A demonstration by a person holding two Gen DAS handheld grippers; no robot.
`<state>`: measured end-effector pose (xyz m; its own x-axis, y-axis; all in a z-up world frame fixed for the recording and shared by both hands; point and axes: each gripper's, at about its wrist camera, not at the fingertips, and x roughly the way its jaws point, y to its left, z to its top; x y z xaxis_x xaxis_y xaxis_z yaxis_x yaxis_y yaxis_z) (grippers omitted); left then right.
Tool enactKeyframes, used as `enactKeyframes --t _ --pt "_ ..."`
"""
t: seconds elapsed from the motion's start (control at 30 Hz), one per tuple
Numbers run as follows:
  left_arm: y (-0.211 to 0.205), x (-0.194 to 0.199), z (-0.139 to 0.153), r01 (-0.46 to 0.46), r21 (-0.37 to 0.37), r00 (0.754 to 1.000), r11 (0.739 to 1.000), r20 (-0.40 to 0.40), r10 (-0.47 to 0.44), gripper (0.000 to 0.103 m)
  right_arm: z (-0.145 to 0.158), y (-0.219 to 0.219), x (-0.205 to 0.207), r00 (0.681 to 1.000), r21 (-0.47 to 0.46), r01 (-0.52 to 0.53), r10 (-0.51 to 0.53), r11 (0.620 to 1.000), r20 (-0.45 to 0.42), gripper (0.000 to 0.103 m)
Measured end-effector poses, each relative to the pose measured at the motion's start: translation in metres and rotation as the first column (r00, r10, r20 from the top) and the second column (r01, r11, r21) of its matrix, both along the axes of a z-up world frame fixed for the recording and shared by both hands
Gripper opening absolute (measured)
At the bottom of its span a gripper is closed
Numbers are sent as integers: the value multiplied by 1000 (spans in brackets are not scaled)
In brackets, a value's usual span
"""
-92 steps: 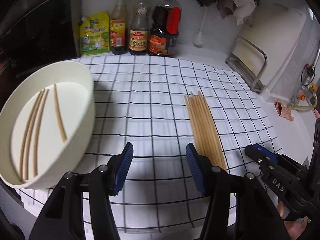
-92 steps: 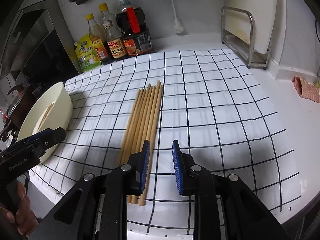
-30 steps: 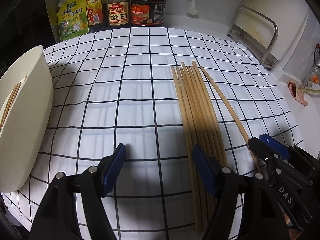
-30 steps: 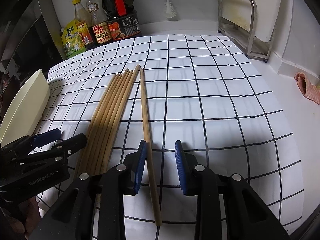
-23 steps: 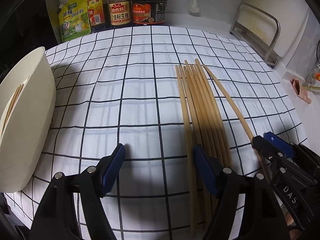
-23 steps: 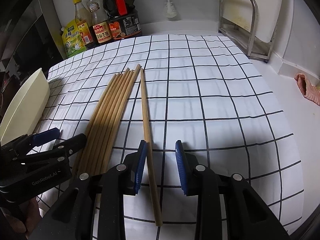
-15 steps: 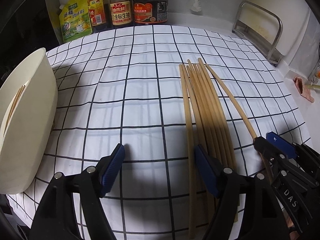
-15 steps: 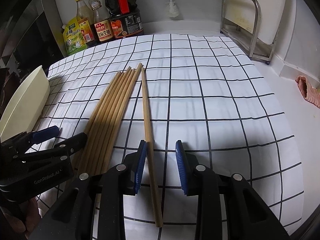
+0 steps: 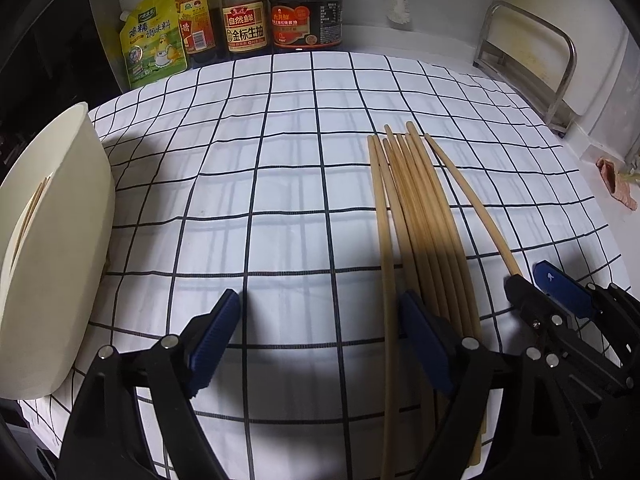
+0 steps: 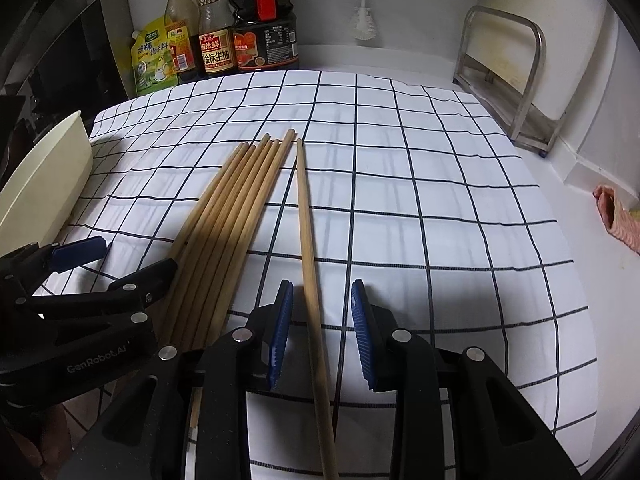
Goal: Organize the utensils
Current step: 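Grasp one chopstick with the right tool while the left tool grasps another, then carry both chopsticks into the cream basin and open both tools to release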
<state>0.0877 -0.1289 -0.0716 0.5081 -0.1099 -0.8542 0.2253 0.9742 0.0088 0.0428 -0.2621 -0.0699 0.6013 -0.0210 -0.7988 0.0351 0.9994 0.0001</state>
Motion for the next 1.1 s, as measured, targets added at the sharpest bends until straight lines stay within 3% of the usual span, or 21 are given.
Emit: enactKeyframes --t 0.13,0.23,0.3,0.37,0.57,0.8,1.1 --pt "-3 -4 2 20 -1 1000 1000 11 -20 66 -1 3 -1 1000 -10 -18 18 1000 10 26" --pt "-7 -7 4 38 -12 999 999 12 -37 44 0 6 -2 999 -5 -37 37 999 11 14" --pt "-8 -9 6 44 -15 999 999 11 -44 23 0 7 -3 999 5 -43 43 999 12 7" --pt "-9 -10 6 51 -21 999 998 6 -51 8 0 4 -3 999 38 -43 43 998 12 7" --pt "-3 -13 10 58 -61 998 996 -13 -58 7 4 1 -6 999 124 -39 37 992 19 7" --pt "15 -26 38 64 -106 998 992 24 -62 7 30 9 -20 998 184 -37 25 982 63 7" --pt "68 -36 82 34 -180 995 983 101 -16 7 80 63 -20 984 199 -134 107 971 140 7"
